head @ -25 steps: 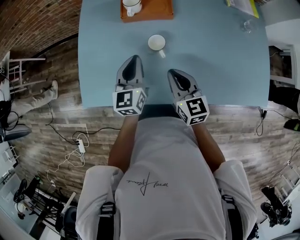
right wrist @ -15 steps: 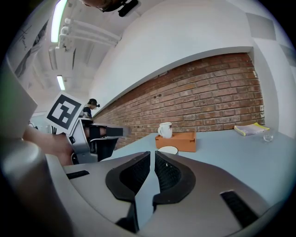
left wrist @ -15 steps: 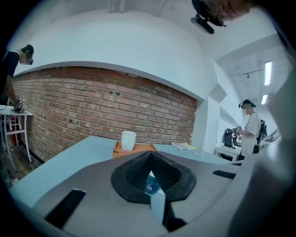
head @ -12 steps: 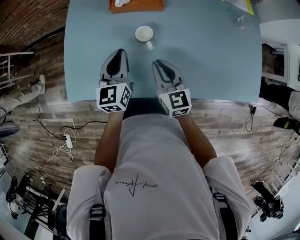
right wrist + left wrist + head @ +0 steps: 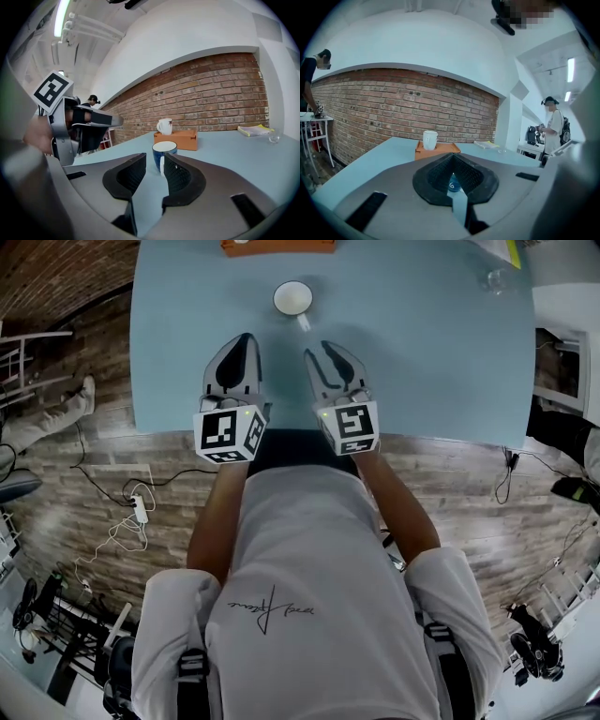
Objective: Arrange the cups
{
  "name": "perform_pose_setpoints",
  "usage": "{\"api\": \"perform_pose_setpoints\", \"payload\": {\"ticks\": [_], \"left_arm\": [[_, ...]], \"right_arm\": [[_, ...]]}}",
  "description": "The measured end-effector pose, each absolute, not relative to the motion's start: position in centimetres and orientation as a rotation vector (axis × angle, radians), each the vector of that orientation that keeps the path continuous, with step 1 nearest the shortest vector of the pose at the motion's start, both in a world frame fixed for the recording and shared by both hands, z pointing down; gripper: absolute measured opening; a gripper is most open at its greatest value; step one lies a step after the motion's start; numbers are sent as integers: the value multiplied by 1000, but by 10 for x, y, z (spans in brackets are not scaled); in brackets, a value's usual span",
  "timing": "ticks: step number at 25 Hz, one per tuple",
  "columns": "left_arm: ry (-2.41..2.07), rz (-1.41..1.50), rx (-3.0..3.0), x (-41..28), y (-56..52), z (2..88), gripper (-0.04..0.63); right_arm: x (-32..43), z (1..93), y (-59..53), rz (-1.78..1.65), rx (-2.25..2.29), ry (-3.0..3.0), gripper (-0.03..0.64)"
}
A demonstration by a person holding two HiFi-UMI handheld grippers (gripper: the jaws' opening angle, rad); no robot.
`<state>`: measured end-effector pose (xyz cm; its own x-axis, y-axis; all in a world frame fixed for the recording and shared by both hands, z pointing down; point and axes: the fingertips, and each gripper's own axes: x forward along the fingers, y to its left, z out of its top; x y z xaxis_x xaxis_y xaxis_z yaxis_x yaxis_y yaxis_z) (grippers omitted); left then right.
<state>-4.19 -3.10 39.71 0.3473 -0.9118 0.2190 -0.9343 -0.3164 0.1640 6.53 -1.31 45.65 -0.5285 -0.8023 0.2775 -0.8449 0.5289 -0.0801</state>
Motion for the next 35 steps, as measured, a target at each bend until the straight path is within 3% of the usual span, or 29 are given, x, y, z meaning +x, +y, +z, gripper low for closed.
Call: {"api": "perform_pose_setpoints", "payload": {"ticks": [19,35], "left_arm": [[-1643,113,2278,-54,-31,402,9],[-1627,219,2323,-63,-36,407,9]], "right_arm": [[52,500,-46,267,1365,-2512,146],[44,520,-70,255,1409,-2466,144]]}}
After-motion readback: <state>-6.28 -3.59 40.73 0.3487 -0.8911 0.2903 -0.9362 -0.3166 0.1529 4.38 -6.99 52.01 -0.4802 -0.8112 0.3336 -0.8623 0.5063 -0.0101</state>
